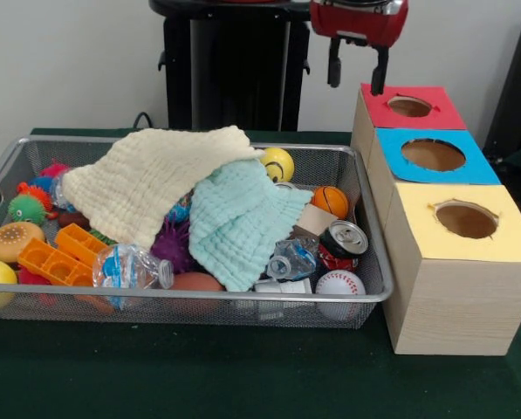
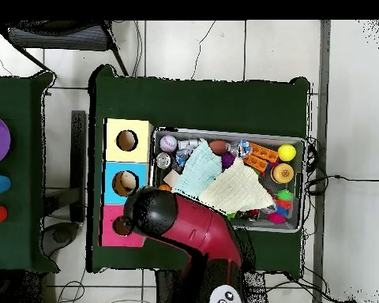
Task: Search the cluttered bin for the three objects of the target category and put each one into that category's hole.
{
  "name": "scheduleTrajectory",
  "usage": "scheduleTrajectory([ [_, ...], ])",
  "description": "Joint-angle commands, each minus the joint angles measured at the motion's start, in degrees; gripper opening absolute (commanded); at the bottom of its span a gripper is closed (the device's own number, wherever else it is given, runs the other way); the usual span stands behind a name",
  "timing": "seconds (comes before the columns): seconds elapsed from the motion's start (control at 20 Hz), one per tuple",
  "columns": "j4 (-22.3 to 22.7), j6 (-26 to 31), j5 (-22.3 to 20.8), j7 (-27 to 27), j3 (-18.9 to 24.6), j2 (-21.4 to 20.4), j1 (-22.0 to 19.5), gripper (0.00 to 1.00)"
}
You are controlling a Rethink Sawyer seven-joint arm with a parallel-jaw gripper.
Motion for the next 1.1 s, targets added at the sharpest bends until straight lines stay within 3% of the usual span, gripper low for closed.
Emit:
scheduleTrajectory([
  [0.05, -4.27, -1.09, -5.67, -2.84, 6.27, 2.42, -4.74, 1.0],
  [0.25, -5.51, -2.08, -7.29, -2.6, 7.24, 4.24, -7.07, 1.0],
  [0.55, -4.58, -11.43, -9.57, -3.36, 11.37, 7.51, -13.26, 1.0],
  [0.75, -5.56, -14.48, -12.55, -3.26, 12.68, 9.63, -15.93, 1.0],
  [1.1, -7.67, -12.97, -19.47, -3.29, 10.2, 10.4, -16.65, 1.0],
])
